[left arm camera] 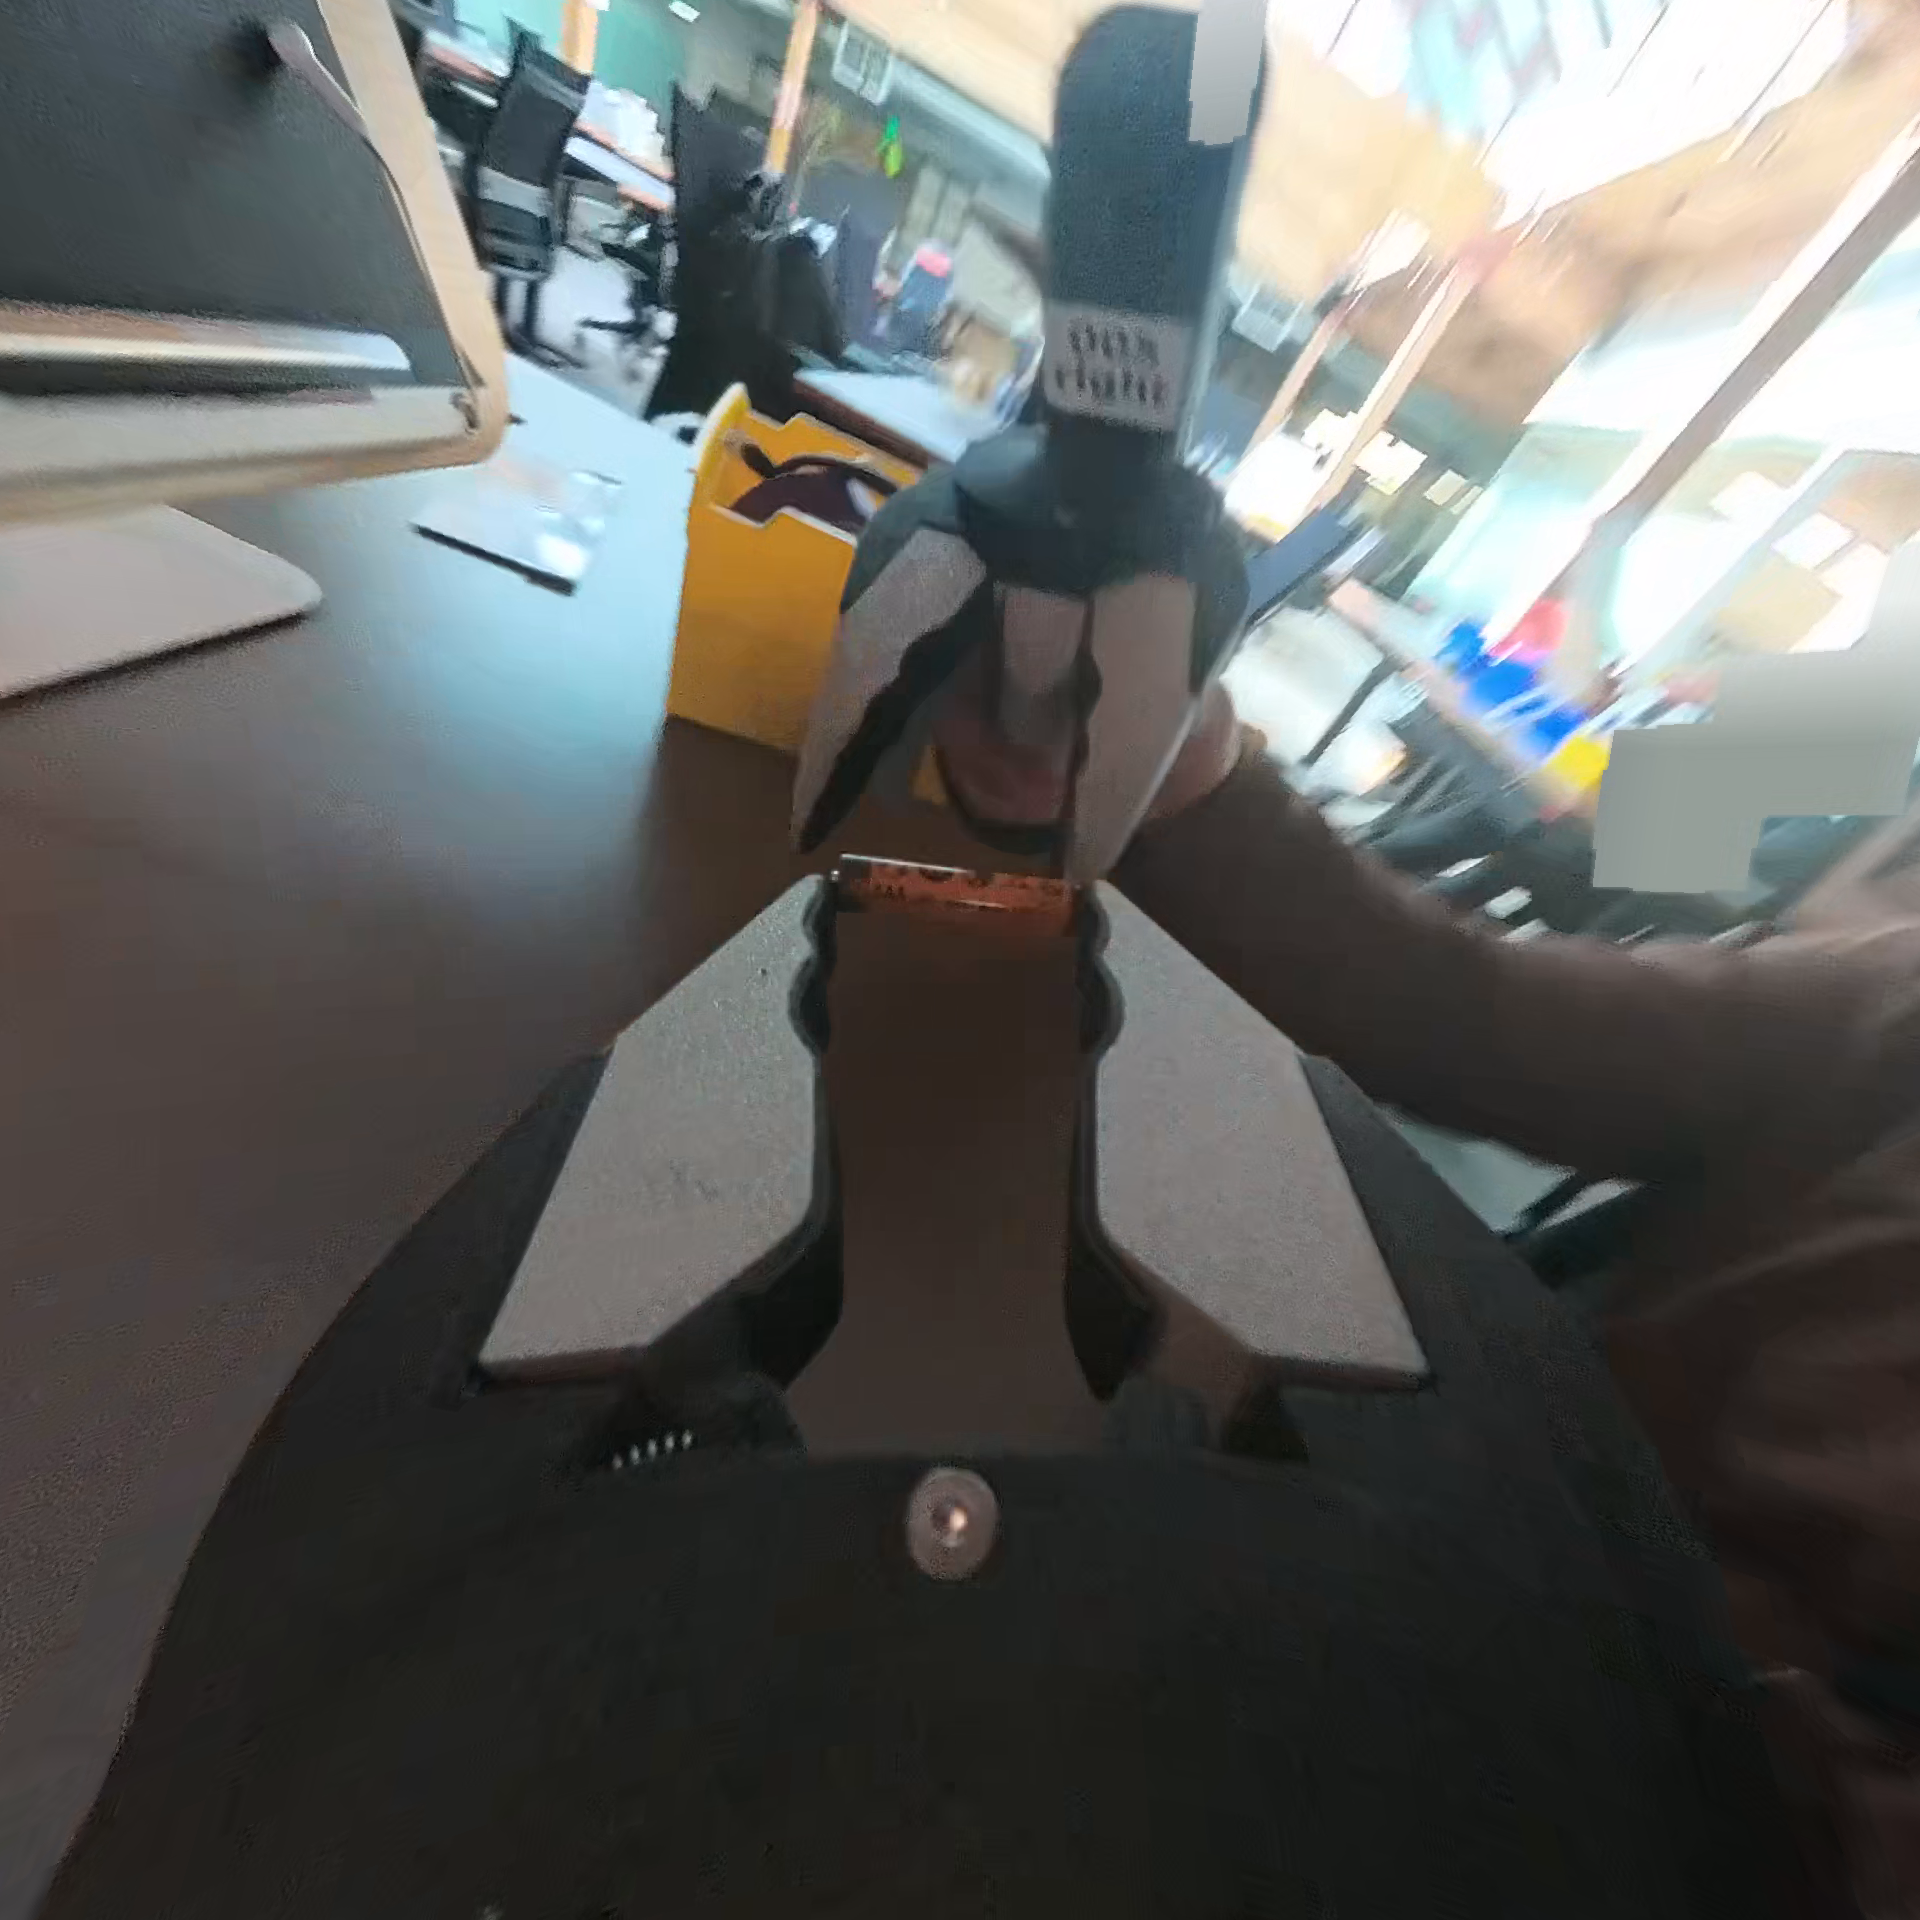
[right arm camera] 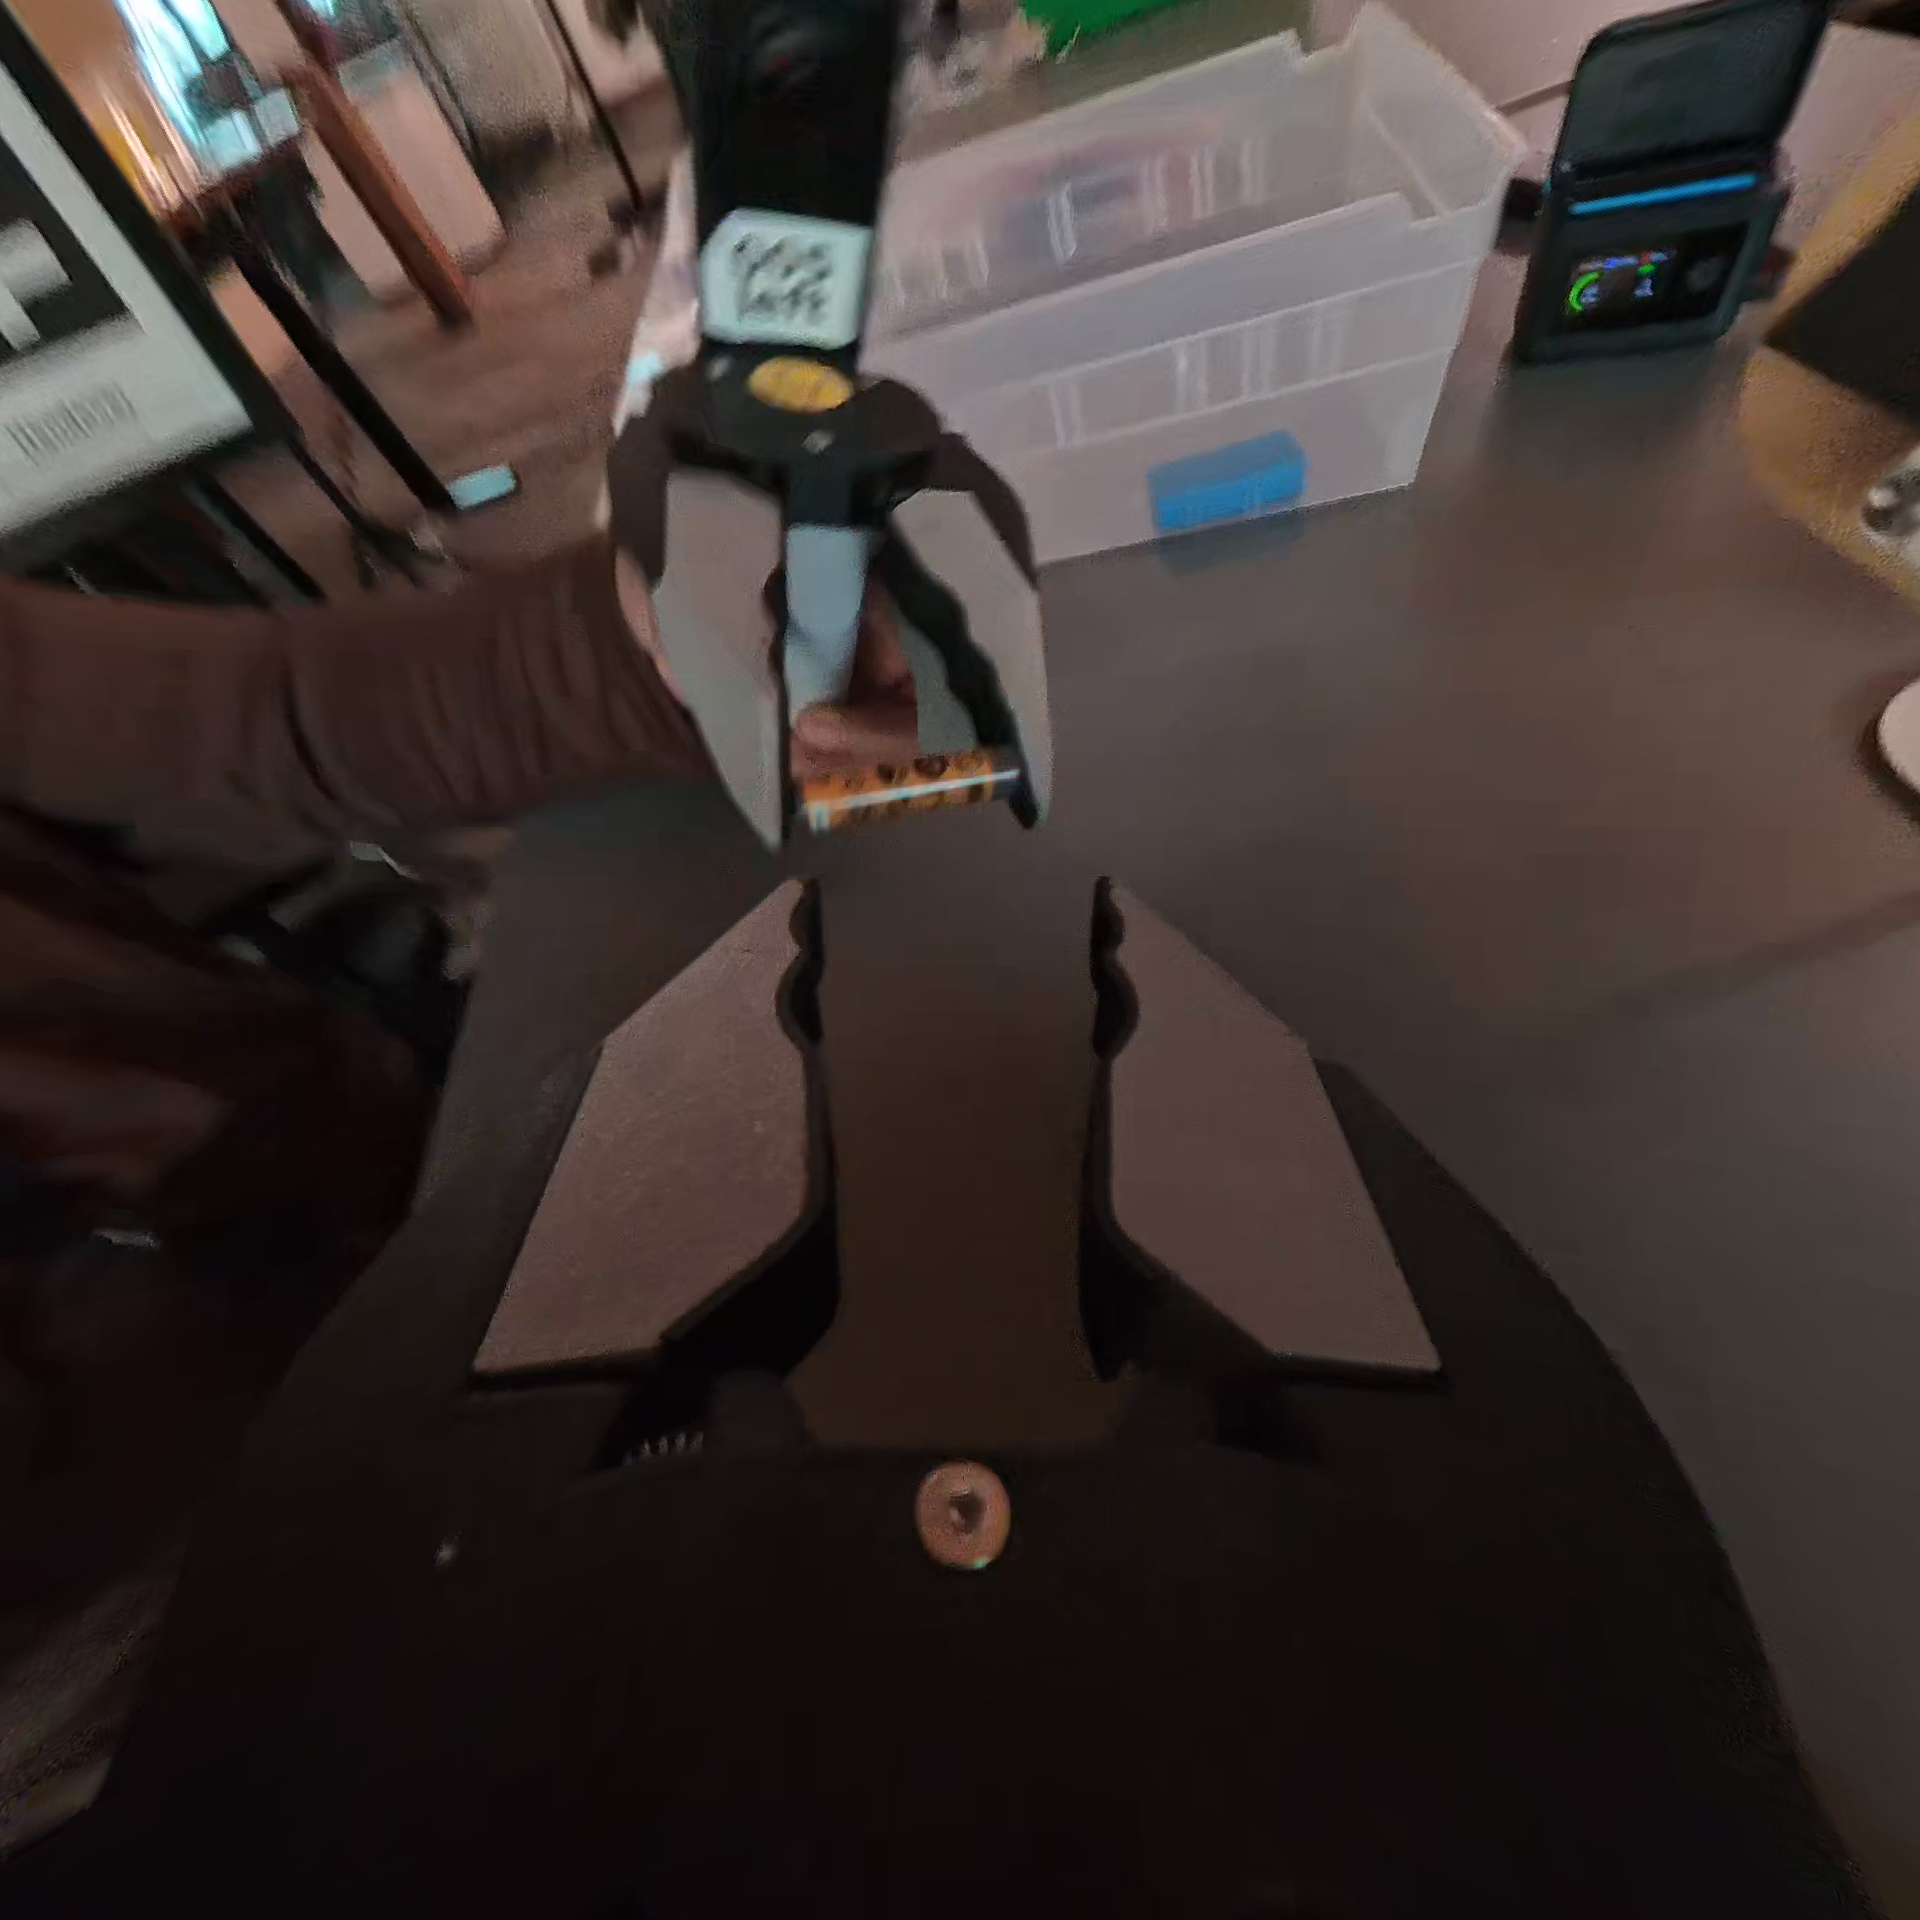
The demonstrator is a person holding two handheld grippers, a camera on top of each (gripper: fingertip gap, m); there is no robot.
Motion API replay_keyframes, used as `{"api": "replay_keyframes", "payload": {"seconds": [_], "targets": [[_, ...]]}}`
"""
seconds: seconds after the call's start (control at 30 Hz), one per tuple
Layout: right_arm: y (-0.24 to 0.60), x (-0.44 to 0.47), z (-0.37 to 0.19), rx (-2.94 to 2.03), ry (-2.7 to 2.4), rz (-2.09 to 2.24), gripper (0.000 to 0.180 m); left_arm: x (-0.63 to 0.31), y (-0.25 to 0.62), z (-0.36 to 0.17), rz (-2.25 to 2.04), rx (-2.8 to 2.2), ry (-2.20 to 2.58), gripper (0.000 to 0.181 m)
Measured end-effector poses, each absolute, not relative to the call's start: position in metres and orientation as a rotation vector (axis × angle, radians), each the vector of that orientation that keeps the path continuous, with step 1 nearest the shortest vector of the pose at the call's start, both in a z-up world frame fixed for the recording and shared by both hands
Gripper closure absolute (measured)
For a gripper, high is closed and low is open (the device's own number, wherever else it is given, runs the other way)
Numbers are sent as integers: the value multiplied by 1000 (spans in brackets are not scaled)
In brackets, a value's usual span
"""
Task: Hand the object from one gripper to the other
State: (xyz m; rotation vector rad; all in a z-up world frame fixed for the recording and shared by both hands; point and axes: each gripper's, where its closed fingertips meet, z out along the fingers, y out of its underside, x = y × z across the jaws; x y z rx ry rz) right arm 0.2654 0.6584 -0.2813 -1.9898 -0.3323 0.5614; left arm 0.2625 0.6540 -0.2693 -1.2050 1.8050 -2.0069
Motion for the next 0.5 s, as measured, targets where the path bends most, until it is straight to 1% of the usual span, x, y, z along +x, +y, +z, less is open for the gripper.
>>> {"api": "replay_keyframes", "payload": {"seconds": [0.1, 0.17, 0.23, 0.27, 0.33, 0.4, 0.43, 0.5], "targets": [[661, 262, -283, -1986, -489, 285, 128, 256, 651, -264, -2265, -1292, 1775, 138], [665, 259, -277, -1933, -561, 109, 126, 253, 646, -268, -2327, -1330, 1801, 137], [666, 252, -272, -1876, -627, 2, 128, 252, 639, -271, -2348, -1334, 1839, 137], [664, 246, -274, -1863, -674, -24, 135, 252, 637, -271, -2364, -1332, 1835, 137], [662, 239, -277, -1849, -737, -52, 159, 252, 637, -268, -2401, -1347, 1810, 137], [664, 242, -281, -1880, -722, -59, 163, 254, 639, -272, -2370, -1361, 1819, 137], [665, 248, -283, -1913, -689, -57, 172, 255, 640, -273, -2344, -1356, 1817, 142], [669, 261, -282, -1944, -580, -24, 172, 260, 648, -270, -2286, -1335, 1779, 140]]}}
